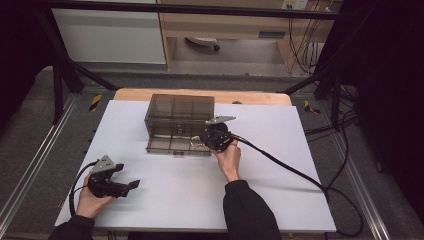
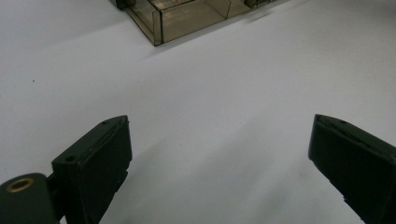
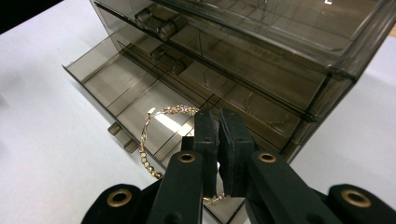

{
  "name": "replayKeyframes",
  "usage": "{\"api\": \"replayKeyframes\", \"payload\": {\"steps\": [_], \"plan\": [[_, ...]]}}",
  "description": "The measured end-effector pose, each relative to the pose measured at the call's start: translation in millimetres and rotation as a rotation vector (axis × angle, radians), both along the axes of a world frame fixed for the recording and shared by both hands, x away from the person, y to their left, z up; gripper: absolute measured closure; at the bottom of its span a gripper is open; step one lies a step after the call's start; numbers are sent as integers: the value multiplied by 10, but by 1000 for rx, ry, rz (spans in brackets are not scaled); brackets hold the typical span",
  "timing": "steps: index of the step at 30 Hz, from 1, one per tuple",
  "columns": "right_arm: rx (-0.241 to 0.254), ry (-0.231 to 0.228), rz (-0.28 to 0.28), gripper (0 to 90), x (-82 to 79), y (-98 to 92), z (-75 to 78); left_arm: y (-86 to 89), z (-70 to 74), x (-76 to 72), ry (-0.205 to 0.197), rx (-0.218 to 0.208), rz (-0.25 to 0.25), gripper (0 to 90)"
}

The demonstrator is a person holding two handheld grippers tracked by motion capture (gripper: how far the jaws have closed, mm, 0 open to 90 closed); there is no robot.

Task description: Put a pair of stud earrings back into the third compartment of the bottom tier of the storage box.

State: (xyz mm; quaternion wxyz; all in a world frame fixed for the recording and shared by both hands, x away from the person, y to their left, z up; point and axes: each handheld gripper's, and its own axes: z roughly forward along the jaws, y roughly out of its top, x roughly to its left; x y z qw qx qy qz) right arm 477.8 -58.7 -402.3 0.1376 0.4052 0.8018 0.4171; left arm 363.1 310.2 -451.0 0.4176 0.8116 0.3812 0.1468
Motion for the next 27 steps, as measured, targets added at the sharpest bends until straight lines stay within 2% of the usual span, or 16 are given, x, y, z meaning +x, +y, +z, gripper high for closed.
{"api": "replayKeyframes", "payload": {"steps": [11, 27], "plan": [[-4, 11, -5, 870, 56, 45, -111, 1, 0, 1, 0, 1, 0, 60], [-85, 19, -29, 868, 108, 83, -290, 2, -1, -1, 0, 2, -1, 60]]}}
